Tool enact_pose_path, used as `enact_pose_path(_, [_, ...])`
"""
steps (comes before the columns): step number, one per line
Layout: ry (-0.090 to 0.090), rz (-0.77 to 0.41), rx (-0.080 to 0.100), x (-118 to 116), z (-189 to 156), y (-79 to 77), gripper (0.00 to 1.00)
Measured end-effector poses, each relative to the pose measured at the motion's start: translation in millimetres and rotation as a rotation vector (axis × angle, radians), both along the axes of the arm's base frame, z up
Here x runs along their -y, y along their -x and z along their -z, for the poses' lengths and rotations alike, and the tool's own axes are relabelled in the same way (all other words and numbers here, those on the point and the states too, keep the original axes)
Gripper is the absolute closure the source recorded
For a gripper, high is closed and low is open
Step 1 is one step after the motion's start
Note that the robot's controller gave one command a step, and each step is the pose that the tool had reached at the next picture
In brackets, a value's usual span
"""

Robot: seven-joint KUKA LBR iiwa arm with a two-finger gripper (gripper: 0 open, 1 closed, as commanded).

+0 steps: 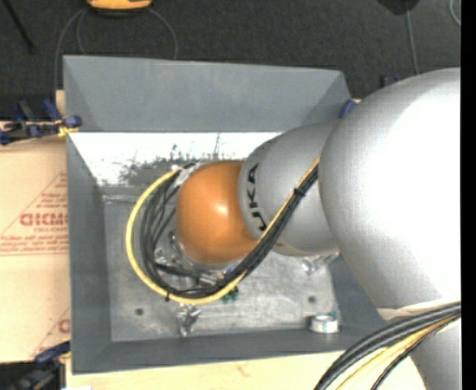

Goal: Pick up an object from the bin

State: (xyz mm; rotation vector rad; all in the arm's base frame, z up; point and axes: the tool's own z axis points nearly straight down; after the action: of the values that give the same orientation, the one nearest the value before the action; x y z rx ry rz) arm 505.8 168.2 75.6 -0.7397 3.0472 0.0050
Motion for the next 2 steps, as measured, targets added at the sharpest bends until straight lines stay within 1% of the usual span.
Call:
enact_pose_path(1, [0.009,-0.186,-0.005,123.9,-20.8,11.9,0.00])
enact_pose_path(2, [0.008,-0.353,0.005,133.8,-96.7,-34.5,0.00])
